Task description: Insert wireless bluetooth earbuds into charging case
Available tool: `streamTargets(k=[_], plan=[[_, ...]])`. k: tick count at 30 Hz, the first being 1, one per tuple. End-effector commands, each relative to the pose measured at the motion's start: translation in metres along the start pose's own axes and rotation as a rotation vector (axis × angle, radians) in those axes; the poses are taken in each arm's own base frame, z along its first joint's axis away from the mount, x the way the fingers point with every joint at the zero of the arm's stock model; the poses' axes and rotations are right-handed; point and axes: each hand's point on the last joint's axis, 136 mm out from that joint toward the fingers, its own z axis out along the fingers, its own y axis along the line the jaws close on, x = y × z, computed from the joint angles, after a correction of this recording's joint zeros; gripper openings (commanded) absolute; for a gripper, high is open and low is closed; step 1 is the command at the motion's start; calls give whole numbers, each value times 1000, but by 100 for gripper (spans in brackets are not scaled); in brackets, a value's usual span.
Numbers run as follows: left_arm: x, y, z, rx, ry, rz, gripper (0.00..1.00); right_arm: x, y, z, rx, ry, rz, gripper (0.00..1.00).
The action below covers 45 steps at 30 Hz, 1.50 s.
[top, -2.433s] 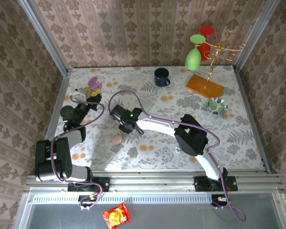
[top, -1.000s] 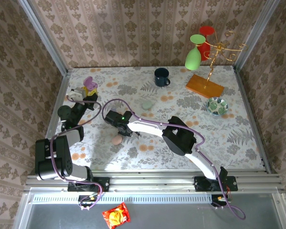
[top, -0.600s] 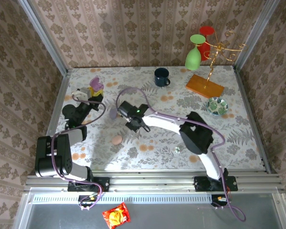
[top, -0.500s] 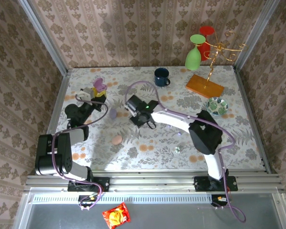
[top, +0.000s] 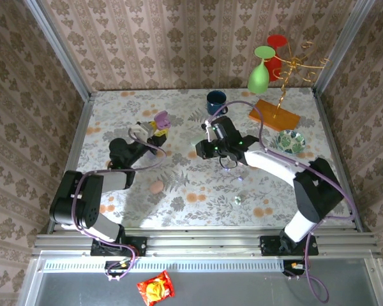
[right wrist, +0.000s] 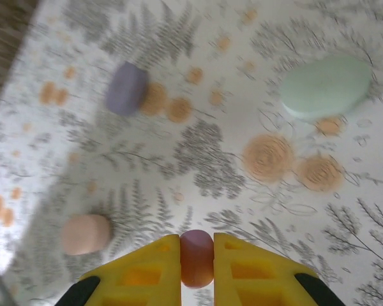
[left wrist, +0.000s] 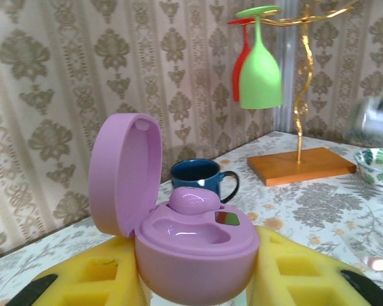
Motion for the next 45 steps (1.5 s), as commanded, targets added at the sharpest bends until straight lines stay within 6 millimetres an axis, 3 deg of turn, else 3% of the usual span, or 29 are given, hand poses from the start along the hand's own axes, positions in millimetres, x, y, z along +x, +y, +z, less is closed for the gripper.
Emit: streamTargets(k=[1,8,21,34,45], plan=[[-20,-10,12,22,-65,117,26,-32,37,-31,-140,-148,-18,17],[-25,-42,24,127,-90,168,26,-61,72,-61,-273,-260,-52,17],[-25,-80,35,279,-113,175,25,-79,89,-65,-336,-296,-79,16],[-26,-83,31,286,-116,185,26,-87,91,-50,-337,-276,-88,16],[-30,-89,33,270,-121,157,26,-77,83,-27,-336,-217,-37,17]])
